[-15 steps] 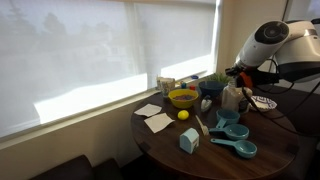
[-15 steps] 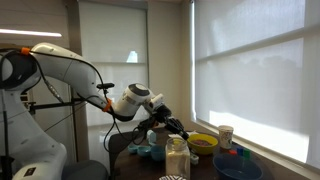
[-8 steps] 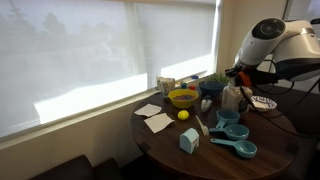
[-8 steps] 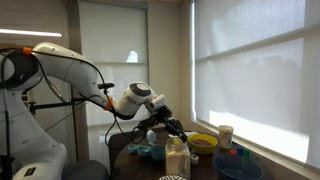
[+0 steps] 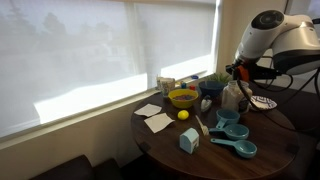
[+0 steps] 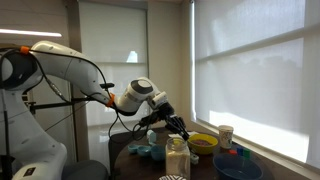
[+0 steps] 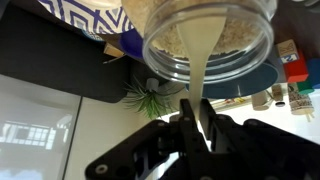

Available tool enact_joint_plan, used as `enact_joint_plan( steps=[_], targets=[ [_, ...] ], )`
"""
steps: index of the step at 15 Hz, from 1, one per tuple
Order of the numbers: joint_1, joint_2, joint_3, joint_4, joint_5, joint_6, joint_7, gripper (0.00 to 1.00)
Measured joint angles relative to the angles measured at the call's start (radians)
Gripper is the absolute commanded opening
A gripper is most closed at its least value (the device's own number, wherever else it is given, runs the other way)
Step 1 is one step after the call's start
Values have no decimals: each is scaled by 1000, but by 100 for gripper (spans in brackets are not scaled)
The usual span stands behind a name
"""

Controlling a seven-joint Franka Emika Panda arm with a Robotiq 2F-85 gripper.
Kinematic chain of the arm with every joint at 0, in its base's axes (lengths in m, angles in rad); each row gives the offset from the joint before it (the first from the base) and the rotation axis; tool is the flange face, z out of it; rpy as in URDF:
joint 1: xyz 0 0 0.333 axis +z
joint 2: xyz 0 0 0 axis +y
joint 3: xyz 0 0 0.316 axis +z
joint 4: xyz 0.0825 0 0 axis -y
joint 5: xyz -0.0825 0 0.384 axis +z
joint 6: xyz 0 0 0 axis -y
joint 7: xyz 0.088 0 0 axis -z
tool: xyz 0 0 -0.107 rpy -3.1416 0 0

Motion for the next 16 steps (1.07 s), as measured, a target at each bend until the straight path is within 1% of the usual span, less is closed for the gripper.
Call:
enact_joint_plan(
  steps=[3,8,16],
  targets=[
    [-1,0,-10,16,34,0,0,3],
    [-15,-1,-24,41,57,0,0,3],
    [-24,-17,-31,82,69,8,-15,3]
  ],
)
